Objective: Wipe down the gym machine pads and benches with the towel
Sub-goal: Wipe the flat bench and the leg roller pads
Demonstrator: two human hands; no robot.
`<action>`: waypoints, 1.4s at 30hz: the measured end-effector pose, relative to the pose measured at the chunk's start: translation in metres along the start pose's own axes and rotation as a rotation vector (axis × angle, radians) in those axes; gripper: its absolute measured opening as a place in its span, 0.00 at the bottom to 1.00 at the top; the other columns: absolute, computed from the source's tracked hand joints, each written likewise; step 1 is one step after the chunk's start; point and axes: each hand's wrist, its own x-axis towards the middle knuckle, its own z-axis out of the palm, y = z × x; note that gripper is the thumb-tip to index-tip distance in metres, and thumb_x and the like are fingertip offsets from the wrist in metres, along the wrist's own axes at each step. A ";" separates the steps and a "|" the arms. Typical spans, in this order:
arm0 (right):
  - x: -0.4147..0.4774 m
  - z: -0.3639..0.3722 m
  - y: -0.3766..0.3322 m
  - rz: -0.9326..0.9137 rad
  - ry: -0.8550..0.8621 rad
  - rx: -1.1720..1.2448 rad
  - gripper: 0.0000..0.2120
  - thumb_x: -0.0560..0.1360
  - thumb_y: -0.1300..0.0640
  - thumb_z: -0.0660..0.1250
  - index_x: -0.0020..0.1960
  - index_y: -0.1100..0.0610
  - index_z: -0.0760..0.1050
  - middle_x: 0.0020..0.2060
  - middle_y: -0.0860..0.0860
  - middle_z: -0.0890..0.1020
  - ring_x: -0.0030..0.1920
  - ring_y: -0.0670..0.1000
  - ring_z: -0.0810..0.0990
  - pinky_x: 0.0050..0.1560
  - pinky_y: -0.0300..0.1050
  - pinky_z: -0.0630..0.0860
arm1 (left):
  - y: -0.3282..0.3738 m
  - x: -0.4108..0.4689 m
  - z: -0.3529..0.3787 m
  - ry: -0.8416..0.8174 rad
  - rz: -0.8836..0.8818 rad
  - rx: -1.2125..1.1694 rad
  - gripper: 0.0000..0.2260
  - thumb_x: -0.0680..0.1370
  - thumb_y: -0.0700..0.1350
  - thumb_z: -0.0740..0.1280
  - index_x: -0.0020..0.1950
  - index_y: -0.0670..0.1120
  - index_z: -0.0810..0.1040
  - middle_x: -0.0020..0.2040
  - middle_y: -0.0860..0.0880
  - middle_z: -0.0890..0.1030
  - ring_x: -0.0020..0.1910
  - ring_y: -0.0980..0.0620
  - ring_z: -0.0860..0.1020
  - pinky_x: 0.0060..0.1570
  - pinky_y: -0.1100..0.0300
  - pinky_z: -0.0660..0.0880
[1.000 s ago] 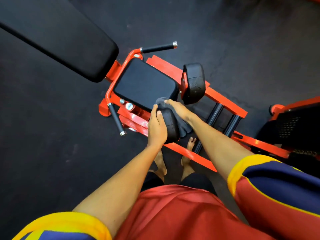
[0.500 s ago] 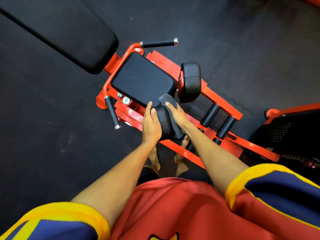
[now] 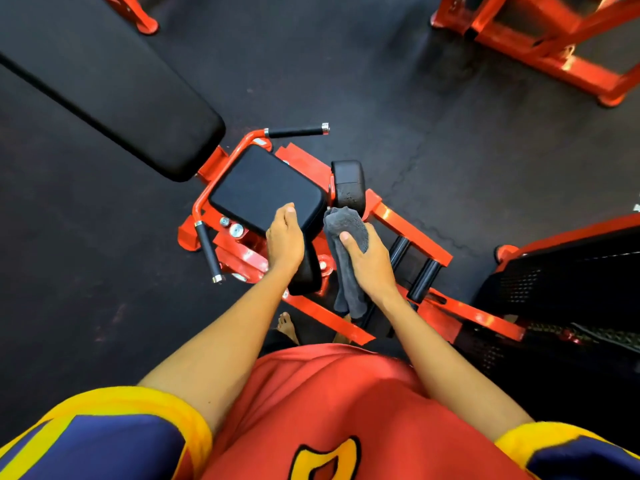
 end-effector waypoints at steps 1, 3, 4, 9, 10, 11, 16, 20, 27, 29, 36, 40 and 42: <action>0.001 -0.005 -0.003 -0.025 0.015 -0.022 0.14 0.80 0.39 0.65 0.64 0.40 0.75 0.58 0.39 0.82 0.58 0.39 0.80 0.63 0.47 0.77 | 0.007 0.000 0.005 -0.009 0.020 0.010 0.19 0.87 0.51 0.53 0.73 0.48 0.74 0.71 0.49 0.77 0.72 0.47 0.71 0.68 0.57 0.63; 0.002 -0.015 -0.008 -0.076 0.045 -0.076 0.18 0.78 0.36 0.64 0.66 0.39 0.74 0.59 0.39 0.81 0.59 0.41 0.80 0.64 0.52 0.77 | 0.019 -0.002 0.013 -0.033 0.053 0.033 0.19 0.87 0.50 0.53 0.74 0.48 0.74 0.72 0.49 0.76 0.72 0.47 0.70 0.65 0.60 0.62; 0.002 -0.019 -0.011 -0.093 0.062 -0.095 0.19 0.79 0.36 0.63 0.67 0.39 0.73 0.60 0.39 0.80 0.60 0.42 0.79 0.64 0.53 0.77 | 0.024 -0.002 0.016 -0.043 0.063 0.045 0.19 0.87 0.50 0.53 0.74 0.49 0.74 0.72 0.49 0.76 0.72 0.47 0.70 0.62 0.63 0.61; 0.011 -0.032 -0.023 -0.149 0.143 -0.169 0.20 0.81 0.40 0.64 0.71 0.42 0.69 0.63 0.40 0.75 0.63 0.46 0.77 0.65 0.53 0.75 | 0.041 0.004 0.031 -0.086 0.139 0.072 0.19 0.87 0.47 0.52 0.74 0.46 0.73 0.73 0.47 0.75 0.72 0.46 0.70 0.66 0.61 0.61; 0.016 -0.031 -0.024 -0.158 0.156 -0.198 0.20 0.81 0.40 0.64 0.71 0.43 0.69 0.64 0.41 0.74 0.63 0.48 0.77 0.65 0.56 0.75 | 0.042 0.006 0.034 -0.102 0.147 0.074 0.19 0.87 0.46 0.51 0.74 0.46 0.73 0.73 0.47 0.75 0.73 0.46 0.70 0.67 0.60 0.61; 0.023 -0.030 -0.024 -0.167 0.174 -0.219 0.21 0.81 0.40 0.63 0.72 0.44 0.69 0.64 0.42 0.74 0.64 0.48 0.77 0.65 0.58 0.75 | 0.044 0.009 0.038 -0.120 0.156 0.075 0.19 0.87 0.46 0.51 0.75 0.46 0.73 0.73 0.47 0.75 0.73 0.47 0.70 0.67 0.61 0.61; 0.058 -0.016 -0.026 -0.248 0.251 -0.407 0.23 0.81 0.43 0.65 0.74 0.47 0.69 0.68 0.46 0.71 0.66 0.53 0.75 0.67 0.55 0.72 | 0.051 0.026 0.048 -0.181 0.113 0.057 0.20 0.87 0.46 0.51 0.76 0.45 0.71 0.74 0.46 0.74 0.74 0.46 0.69 0.73 0.55 0.62; 0.079 0.008 -0.021 -0.235 0.302 -0.620 0.26 0.79 0.45 0.68 0.75 0.47 0.70 0.76 0.53 0.67 0.70 0.61 0.71 0.70 0.56 0.66 | 0.051 0.048 0.057 -0.246 0.001 -0.011 0.21 0.82 0.53 0.53 0.66 0.51 0.80 0.65 0.46 0.82 0.66 0.45 0.77 0.69 0.45 0.71; 0.177 0.013 -0.068 -0.066 0.140 -0.647 0.24 0.78 0.40 0.64 0.72 0.45 0.71 0.71 0.51 0.70 0.69 0.62 0.71 0.69 0.62 0.67 | 0.049 0.049 0.066 -0.235 -0.069 -0.021 0.20 0.81 0.50 0.52 0.60 0.48 0.82 0.60 0.42 0.83 0.60 0.40 0.78 0.62 0.44 0.75; 0.196 0.008 -0.076 0.008 0.051 -0.634 0.23 0.77 0.39 0.64 0.69 0.47 0.72 0.67 0.51 0.73 0.67 0.62 0.73 0.67 0.62 0.69 | 0.049 0.048 0.069 -0.216 -0.074 -0.005 0.20 0.83 0.49 0.54 0.67 0.46 0.79 0.66 0.42 0.81 0.66 0.41 0.76 0.67 0.43 0.72; 0.113 0.023 -0.011 -0.310 0.286 -0.479 0.26 0.78 0.44 0.68 0.75 0.46 0.70 0.81 0.48 0.61 0.81 0.54 0.57 0.79 0.50 0.55 | 0.049 0.046 0.065 -0.224 -0.077 -0.032 0.14 0.85 0.43 0.55 0.56 0.50 0.81 0.51 0.53 0.84 0.57 0.47 0.81 0.54 0.54 0.76; 0.102 0.025 0.008 -0.317 0.293 -0.373 0.26 0.80 0.47 0.70 0.76 0.46 0.70 0.82 0.48 0.59 0.83 0.52 0.52 0.81 0.52 0.55 | 0.047 0.045 0.066 -0.231 -0.063 -0.127 0.14 0.84 0.46 0.56 0.53 0.57 0.81 0.48 0.58 0.85 0.51 0.58 0.82 0.52 0.59 0.77; 0.122 0.017 -0.003 -0.346 0.240 -0.403 0.26 0.78 0.47 0.70 0.75 0.45 0.72 0.80 0.48 0.63 0.82 0.54 0.56 0.80 0.54 0.57 | 0.046 0.048 0.068 -0.238 -0.043 -0.135 0.14 0.85 0.45 0.55 0.61 0.53 0.80 0.52 0.56 0.84 0.56 0.55 0.81 0.56 0.58 0.77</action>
